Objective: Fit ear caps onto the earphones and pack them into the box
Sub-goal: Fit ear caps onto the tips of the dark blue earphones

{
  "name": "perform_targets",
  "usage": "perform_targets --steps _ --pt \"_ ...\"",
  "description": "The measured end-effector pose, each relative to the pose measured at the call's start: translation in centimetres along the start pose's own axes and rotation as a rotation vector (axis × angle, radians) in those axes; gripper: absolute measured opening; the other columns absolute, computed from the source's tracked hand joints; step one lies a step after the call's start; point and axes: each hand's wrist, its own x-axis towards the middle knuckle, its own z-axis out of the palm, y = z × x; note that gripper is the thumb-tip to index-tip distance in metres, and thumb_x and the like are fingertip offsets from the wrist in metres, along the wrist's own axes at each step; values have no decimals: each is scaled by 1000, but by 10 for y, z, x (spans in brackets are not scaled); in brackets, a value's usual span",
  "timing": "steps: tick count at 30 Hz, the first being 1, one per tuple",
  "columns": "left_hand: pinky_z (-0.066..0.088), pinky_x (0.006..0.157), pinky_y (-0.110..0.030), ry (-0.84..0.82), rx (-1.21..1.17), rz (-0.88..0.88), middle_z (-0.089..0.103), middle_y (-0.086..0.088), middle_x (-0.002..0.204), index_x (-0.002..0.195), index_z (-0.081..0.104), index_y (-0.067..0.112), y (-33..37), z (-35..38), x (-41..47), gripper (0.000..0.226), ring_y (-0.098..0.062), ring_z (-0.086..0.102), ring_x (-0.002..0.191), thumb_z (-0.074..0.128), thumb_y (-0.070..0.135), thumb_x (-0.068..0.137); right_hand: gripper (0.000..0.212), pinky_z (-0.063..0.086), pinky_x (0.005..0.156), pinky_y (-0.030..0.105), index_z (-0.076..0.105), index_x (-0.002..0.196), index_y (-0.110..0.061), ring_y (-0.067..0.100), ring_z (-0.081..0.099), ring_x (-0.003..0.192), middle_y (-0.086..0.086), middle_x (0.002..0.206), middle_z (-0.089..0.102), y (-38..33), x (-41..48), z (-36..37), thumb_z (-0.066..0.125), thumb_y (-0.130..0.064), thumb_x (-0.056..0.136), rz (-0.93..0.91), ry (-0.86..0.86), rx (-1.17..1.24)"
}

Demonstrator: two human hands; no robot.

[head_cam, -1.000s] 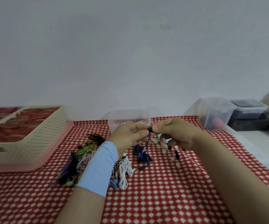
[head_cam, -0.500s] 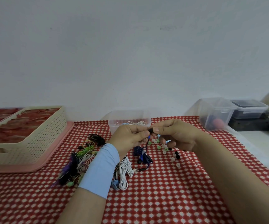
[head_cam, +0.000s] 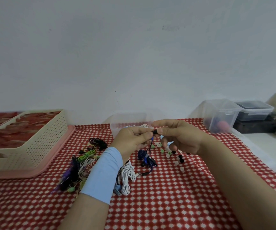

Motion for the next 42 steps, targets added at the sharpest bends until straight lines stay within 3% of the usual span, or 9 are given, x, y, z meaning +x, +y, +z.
perform_targets --steps 4,9,16,22,28,35,42 --pt "58 85 -30 4 23 -11 75 -8 94 106 74 6 0 -2 1 18 -9 68 79 68 10 90 25 44 42 24 75 117 -7 17 62 58 12 91 72 -2 -3 1 60 -6 98 -73 15 -122" --pt "58 81 -26 0 5 -13 73 -17 107 109 72 6 1 -3 0 19 -13 68 85 66 9 91 18 44 46 26 79 105 -7 18 60 60 15 96 76 -4 -5 1 64 -9 96 -129 75 -215" --pt "57 89 -33 -12 29 -24 74 -13 106 109 73 9 1 -5 -2 20 -25 69 97 68 10 89 18 42 44 21 78 106 -8 18 56 61 1 77 73 -5 -7 3 65 -9 95 -95 81 -244" --pt "58 85 -29 -31 48 -29 74 -15 105 105 74 11 2 -4 -4 17 -27 68 104 67 11 90 17 42 44 23 80 103 -10 19 55 59 4 77 74 -6 -8 4 66 -10 93 -68 52 -229" --pt "57 77 -22 -55 53 -15 74 -16 103 104 75 12 4 -3 -6 16 -23 67 97 67 8 90 19 42 44 21 83 100 -16 16 55 62 9 88 75 -6 -8 3 69 -15 86 -33 7 -201" --pt "57 76 -25 -65 42 2 74 -11 91 105 74 7 2 -5 -5 17 -24 64 89 67 5 89 20 42 44 21 82 101 -14 13 57 57 12 93 75 -4 -5 4 65 -8 93 -2 12 -170" --pt "55 73 -24 -39 108 19 74 -7 84 105 74 2 0 -6 -4 18 -13 65 73 68 5 88 18 42 45 23 82 100 -13 14 58 57 10 85 73 -2 -1 5 70 -13 87 63 46 -158"
